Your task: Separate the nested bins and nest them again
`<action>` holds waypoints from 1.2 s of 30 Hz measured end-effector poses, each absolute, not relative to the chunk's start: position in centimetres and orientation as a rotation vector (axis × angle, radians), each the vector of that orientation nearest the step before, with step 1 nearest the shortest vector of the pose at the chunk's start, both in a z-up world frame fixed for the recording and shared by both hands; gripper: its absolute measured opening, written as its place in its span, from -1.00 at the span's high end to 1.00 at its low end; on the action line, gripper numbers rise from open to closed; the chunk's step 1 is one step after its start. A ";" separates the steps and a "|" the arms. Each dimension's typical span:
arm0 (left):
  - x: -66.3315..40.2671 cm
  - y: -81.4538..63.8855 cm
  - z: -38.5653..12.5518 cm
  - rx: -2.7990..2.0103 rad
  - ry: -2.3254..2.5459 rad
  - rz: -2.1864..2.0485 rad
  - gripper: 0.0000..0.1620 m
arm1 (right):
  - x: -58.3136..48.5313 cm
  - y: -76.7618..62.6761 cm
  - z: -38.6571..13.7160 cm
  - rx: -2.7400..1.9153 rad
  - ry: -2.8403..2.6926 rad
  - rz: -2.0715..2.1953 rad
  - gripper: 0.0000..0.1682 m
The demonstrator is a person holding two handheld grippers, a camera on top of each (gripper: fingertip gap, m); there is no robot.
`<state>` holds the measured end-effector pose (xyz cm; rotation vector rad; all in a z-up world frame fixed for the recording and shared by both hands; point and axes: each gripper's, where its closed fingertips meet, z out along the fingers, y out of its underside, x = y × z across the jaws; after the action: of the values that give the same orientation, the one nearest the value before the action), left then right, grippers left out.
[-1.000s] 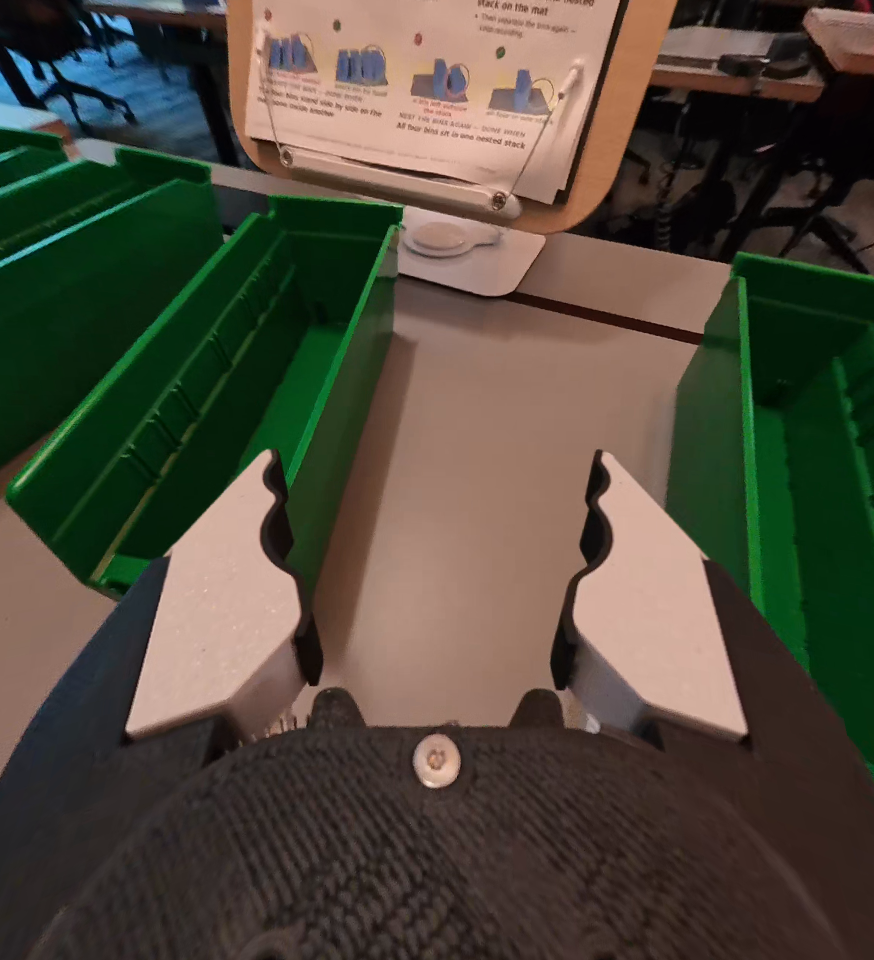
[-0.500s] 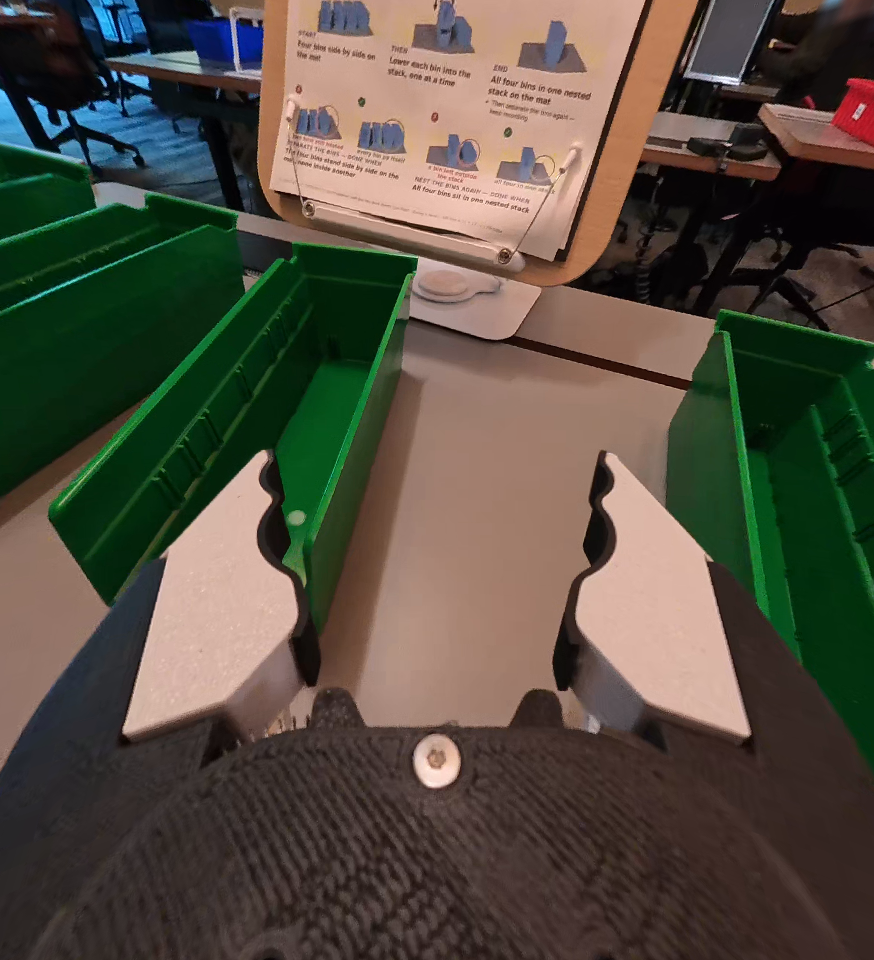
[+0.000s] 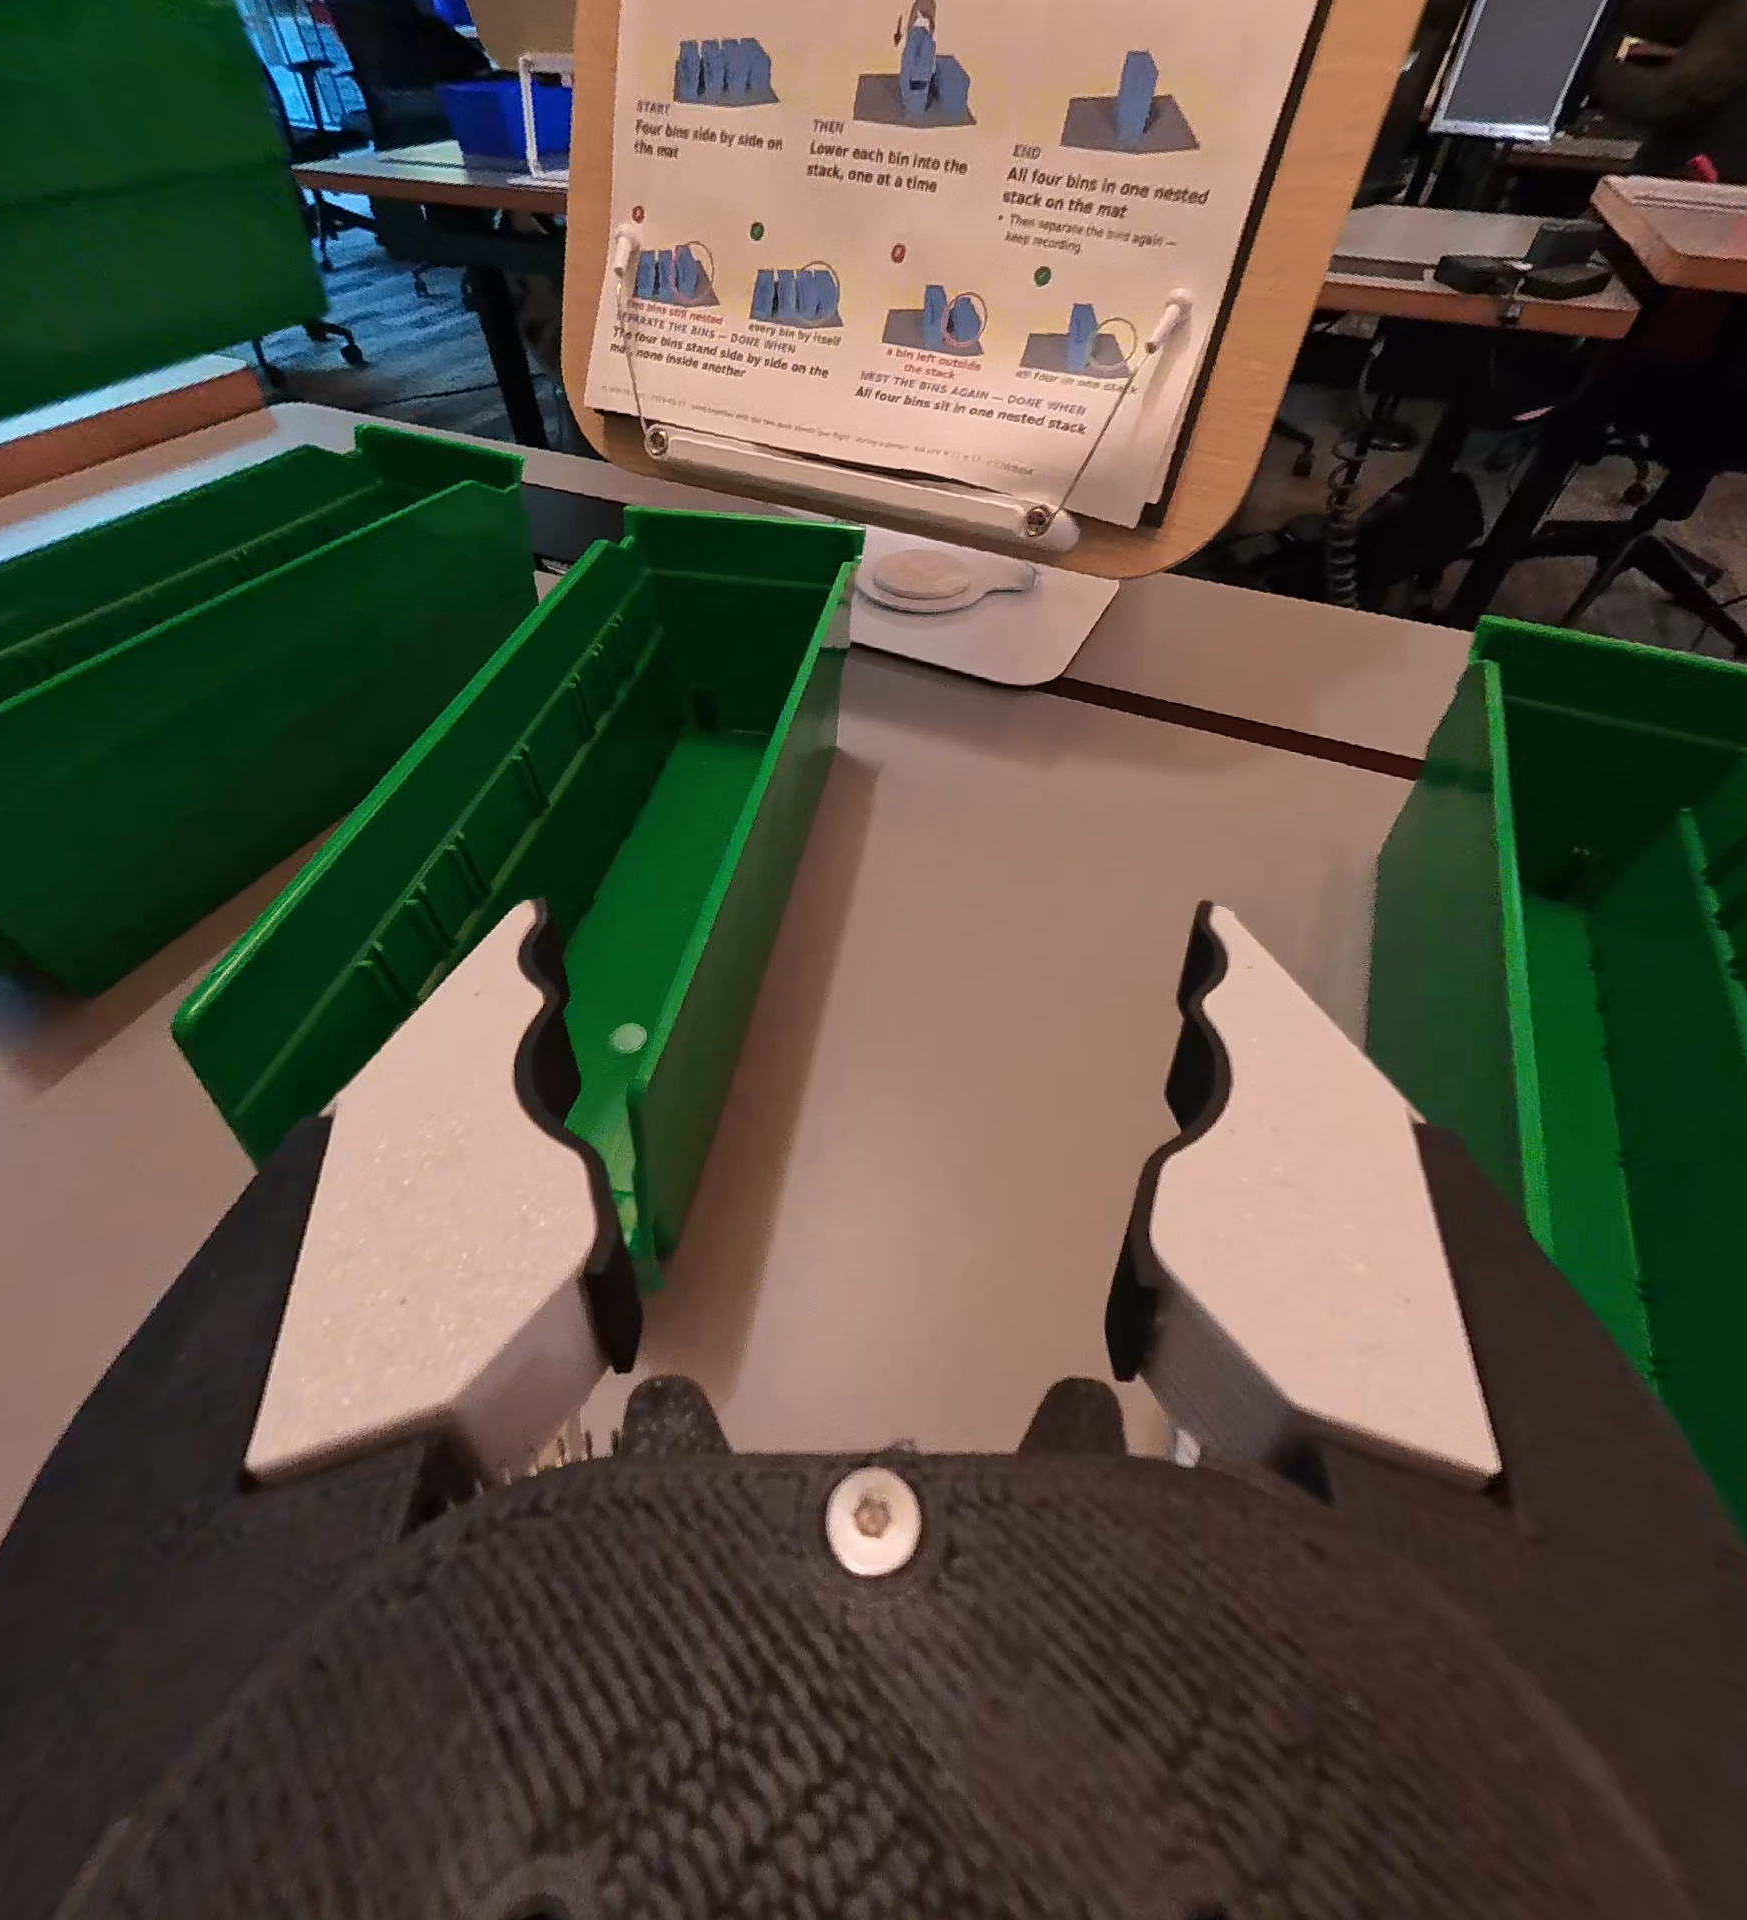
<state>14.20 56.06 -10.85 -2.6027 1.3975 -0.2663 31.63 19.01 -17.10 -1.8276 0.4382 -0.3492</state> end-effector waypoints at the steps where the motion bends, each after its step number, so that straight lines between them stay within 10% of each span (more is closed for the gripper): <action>1: 14.8 55.1 -10.8 -2.604 1.414 -0.276 -0.17 | 31.4 19.2 -17.2 -1.833 0.432 -0.342 -0.39; 36: 18.3 49.0 -17.4 -2.630 1.456 -0.173 -0.18 | 29.6 20.0 -17.8 -1.881 0.357 -0.289 -0.39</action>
<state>18.27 48.96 -17.42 -2.6302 1.4557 -0.1727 29.58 19.96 -17.82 -1.8808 0.3573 -0.2885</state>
